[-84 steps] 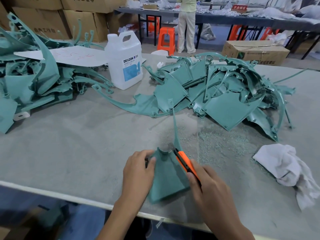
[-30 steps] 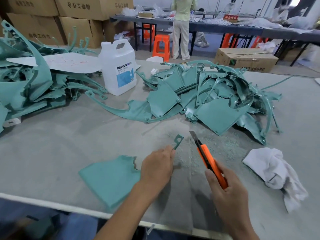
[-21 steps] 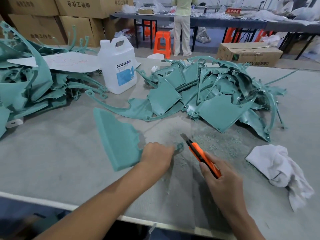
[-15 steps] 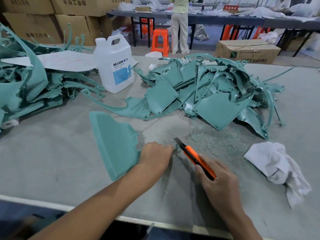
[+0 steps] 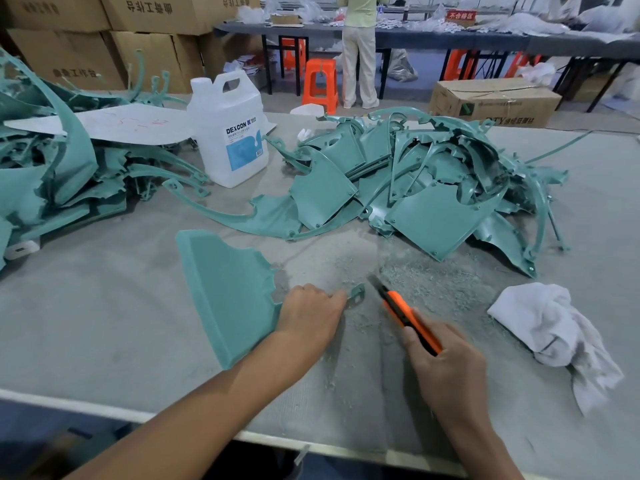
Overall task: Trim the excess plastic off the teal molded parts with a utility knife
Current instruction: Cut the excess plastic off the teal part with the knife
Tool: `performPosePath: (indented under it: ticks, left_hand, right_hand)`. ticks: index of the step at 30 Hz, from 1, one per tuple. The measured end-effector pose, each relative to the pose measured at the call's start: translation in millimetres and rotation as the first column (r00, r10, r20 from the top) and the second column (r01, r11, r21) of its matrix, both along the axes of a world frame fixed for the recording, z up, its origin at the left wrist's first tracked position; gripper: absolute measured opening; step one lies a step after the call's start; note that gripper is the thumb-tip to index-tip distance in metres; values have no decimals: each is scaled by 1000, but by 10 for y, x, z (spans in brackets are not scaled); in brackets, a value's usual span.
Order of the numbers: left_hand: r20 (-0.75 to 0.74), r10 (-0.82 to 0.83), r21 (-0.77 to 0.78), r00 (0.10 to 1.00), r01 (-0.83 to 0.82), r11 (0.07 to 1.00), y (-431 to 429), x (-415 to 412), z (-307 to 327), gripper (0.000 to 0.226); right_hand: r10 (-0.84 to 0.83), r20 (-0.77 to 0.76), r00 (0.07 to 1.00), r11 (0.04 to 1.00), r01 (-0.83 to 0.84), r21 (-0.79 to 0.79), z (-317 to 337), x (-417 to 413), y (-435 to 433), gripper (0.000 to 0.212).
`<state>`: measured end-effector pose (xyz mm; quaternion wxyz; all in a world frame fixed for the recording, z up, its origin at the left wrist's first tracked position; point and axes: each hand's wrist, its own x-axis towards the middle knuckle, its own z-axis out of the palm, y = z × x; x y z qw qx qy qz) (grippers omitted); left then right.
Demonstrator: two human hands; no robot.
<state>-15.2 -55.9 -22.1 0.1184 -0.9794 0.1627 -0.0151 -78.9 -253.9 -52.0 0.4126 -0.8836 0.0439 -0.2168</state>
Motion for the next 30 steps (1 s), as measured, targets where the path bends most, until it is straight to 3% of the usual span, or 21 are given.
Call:
performPosePath:
  ticks: [8,13,16,21,24,27,30]
  left_hand:
    - [12,8,-26,1000,-8,1000,12,-14,-9,22]
    - [10,2,-49,1000,-1,999,45,-1,-33,25]
    - [-13,-41,-166,999,38,985,106,34,11,19]
    - [-28,-309,-529,951,248,811,3,-167,133,32]
    - [29,-379,-605,925,318,730,-54,-290,174,35]
    - [171,-286,-700,943,321,638,20,-369,192,36]
    - [229,52,-836,972,169,523,239,-436,166,36]
  right_hand:
    - [33,-32,999,999,-32,21,8,-7,23,33]
    - [-31,-49,998,998,33,55,-13,24,-17,31]
    - [-57,-59,997,989,64,130,-14,16,-55,32]
    - [-85,-66,994,967,98,237,-40,38,-117,29]
    - [-67,-49,997,969,77,235,-43,38,-113,28]
    - [-54,-39,998,965,63,253,-34,25,-100,29]
    - [-49,-38,998,960,58,273,-26,12,-93,31]
